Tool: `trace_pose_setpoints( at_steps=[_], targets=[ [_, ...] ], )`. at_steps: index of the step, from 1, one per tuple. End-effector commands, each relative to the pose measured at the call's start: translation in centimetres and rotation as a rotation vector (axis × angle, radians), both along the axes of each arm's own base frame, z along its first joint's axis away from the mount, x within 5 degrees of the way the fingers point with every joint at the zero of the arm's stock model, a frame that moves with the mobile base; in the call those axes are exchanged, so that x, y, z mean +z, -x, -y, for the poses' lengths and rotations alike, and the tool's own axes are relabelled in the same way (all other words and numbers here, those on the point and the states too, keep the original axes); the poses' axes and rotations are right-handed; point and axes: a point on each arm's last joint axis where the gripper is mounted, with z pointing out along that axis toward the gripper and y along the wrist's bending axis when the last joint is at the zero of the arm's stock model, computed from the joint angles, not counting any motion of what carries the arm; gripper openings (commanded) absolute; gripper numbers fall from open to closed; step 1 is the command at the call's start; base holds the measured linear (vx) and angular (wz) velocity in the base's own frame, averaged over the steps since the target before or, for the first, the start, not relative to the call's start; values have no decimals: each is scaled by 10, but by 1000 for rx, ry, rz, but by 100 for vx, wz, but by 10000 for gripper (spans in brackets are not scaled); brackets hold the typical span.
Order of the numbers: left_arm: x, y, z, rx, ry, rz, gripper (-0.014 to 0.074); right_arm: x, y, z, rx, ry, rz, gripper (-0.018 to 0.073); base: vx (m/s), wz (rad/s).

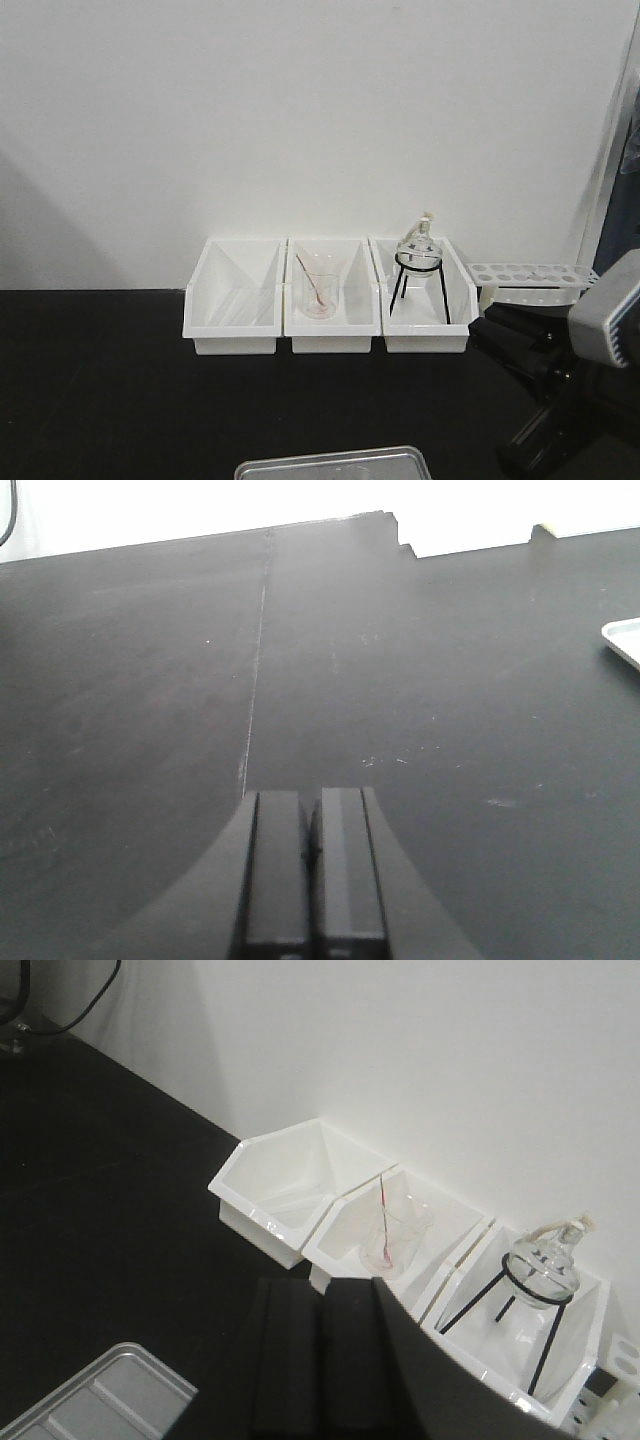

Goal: Move beaker to silver tray on left bench

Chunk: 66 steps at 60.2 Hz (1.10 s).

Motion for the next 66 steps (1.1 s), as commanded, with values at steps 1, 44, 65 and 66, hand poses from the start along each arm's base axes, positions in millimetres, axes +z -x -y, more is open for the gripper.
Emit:
trace_pose_setpoints(
  at_steps=[1,44,65,66],
  targets=[
    [0,-2,1,-10,5,63,1,15,5,4,-16,8,63,-14,0,0],
    [0,-2,1,-10,5,63,1,13,-13,21,-298,-240,-38,-11,0,0],
    [0,-2,1,-10,5,63,1,-6,67,48,-314,-144,-42,-11,0,0],
    [0,-2,1,-10,5,63,1,-9,71,49,-313,-165,-27,-11,0,0]
  ],
)
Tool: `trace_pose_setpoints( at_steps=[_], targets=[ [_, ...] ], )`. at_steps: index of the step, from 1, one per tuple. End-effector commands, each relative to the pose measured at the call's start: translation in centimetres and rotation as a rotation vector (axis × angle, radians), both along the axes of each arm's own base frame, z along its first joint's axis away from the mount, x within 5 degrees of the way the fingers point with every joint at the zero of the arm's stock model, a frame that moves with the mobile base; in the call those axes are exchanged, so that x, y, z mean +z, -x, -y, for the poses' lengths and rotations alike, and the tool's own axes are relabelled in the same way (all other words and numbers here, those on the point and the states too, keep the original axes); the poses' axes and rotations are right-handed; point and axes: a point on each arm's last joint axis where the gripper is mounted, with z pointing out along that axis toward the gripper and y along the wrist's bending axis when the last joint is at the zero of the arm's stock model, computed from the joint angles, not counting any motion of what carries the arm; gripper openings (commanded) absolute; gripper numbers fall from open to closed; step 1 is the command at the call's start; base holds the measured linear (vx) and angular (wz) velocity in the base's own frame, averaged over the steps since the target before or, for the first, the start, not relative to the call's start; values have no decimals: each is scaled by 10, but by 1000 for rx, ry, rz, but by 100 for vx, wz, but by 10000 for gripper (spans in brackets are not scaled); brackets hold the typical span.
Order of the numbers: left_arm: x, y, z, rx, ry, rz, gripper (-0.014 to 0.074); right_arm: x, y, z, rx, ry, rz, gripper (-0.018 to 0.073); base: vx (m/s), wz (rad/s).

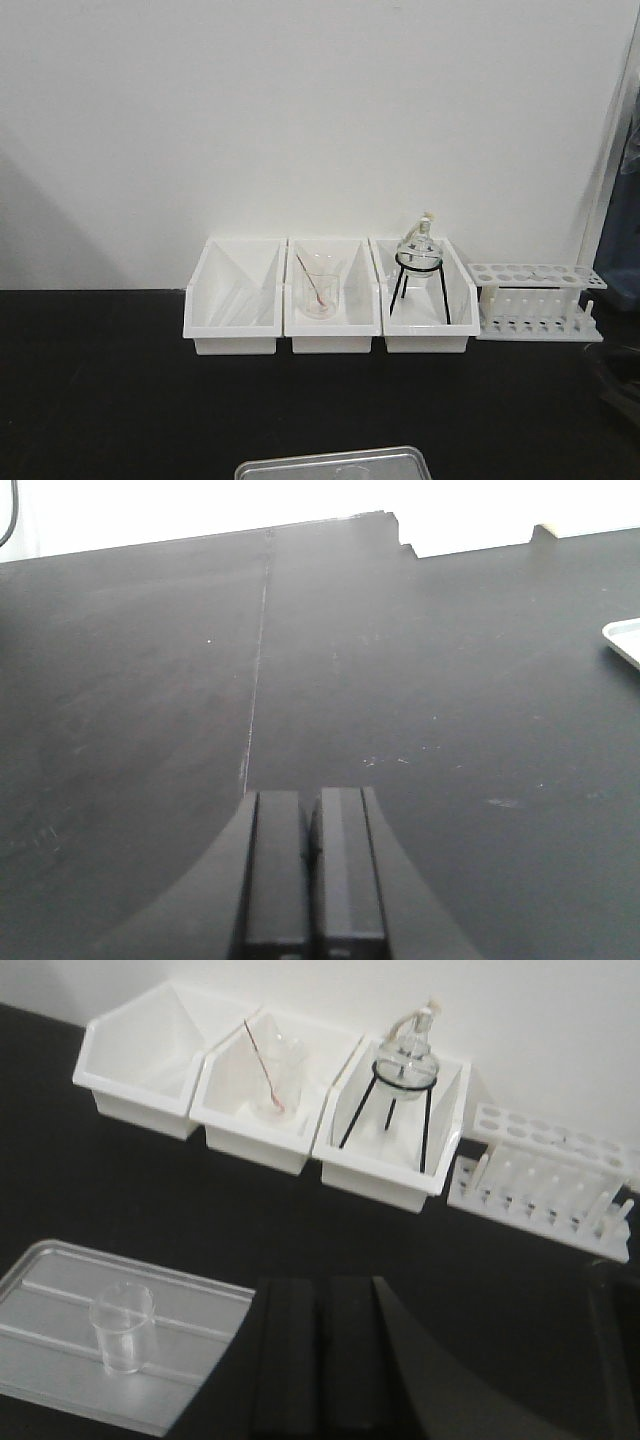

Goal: Move beaker to silver tray on left bench

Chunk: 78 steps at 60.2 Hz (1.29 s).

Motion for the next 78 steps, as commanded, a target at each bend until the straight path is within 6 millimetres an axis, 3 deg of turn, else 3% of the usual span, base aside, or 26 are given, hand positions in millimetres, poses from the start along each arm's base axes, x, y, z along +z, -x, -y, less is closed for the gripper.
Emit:
trace_pose_setpoints(
  at_steps=[1,12,18,30,36,78],
  targets=[
    [0,-2,1,-10,5,63,1,7,18,5,5,-88,214,-11,0,0],
    [0,-2,1,-10,5,63,1,-54,43,25,-150,-276,252,-11,0,0],
    [0,-2,1,-10,5,63,1,-92,54,32,-220,-260,212,-11,0,0],
    [0,-2,1,-10,5,63,1,-139,75,36,-237,-247,259,-11,0,0],
    [0,-2,1,-10,5,63,1,-139,83,37,-241,-251,319,-11,0,0],
    [0,-2,1,-10,5,63,1,-138,83,37,-240,-249,330,-11,0,0]
  ],
)
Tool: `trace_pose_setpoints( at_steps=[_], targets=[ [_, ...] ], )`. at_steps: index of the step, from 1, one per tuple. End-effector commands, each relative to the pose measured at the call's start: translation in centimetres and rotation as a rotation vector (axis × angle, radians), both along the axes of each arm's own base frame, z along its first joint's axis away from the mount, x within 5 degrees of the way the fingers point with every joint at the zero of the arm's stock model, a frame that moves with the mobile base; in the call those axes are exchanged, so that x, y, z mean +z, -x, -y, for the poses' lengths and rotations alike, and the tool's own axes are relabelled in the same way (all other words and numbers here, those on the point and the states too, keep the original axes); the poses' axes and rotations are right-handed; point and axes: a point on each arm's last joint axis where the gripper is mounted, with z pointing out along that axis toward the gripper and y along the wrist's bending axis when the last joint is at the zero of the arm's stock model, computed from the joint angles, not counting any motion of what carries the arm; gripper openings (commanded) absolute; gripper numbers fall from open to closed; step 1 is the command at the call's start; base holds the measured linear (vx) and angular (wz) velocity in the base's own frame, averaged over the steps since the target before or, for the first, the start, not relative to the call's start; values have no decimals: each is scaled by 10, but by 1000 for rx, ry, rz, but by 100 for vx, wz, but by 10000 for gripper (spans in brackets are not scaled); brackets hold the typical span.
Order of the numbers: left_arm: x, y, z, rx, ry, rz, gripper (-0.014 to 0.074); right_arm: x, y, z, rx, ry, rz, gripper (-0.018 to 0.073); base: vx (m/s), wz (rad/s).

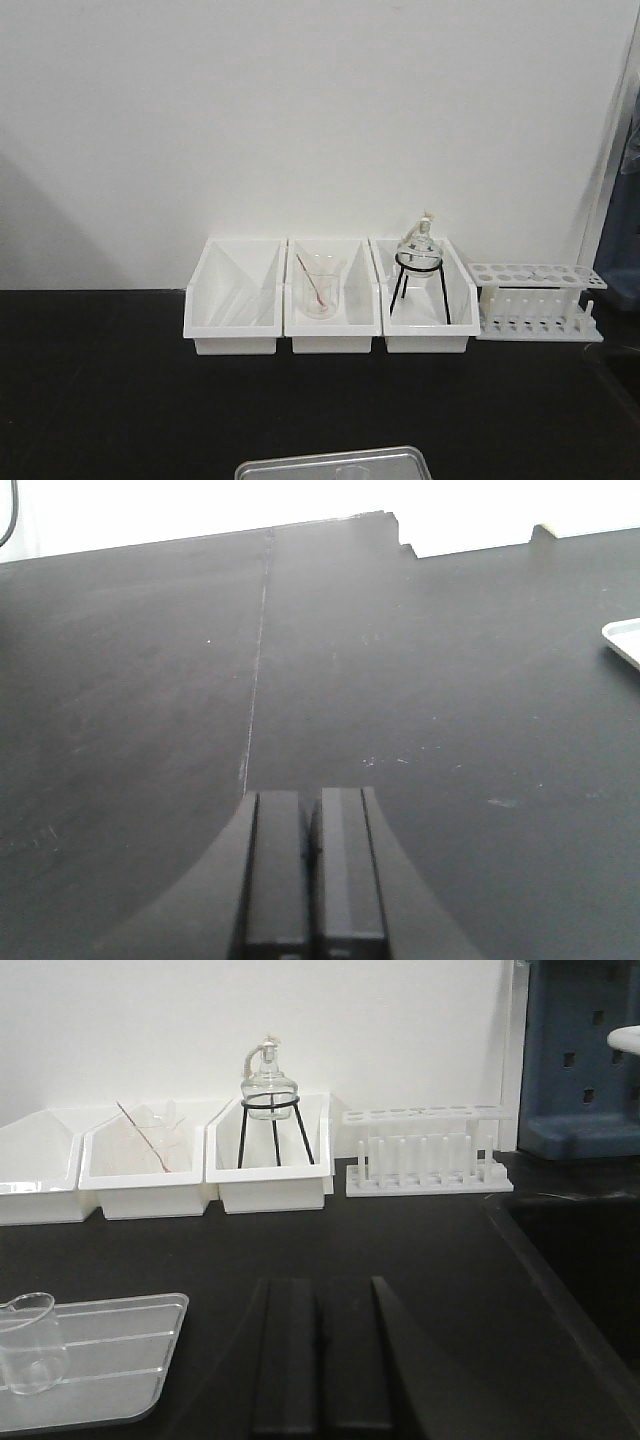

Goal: Move beaker to silver tray on left bench

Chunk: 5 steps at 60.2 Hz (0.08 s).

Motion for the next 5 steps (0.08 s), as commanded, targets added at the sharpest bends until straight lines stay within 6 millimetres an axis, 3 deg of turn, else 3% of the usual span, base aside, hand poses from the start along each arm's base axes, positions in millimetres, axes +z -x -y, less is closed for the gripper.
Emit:
trace_pose_setpoints(
  at_steps=[1,5],
  targets=[
    [0,-2,1,-10,5,63,1,6,1,-1,7,12,84,-11,0,0],
    [0,-2,1,-10,5,63,1,6,1,-1,7,12,84,-11,0,0]
  ],
)
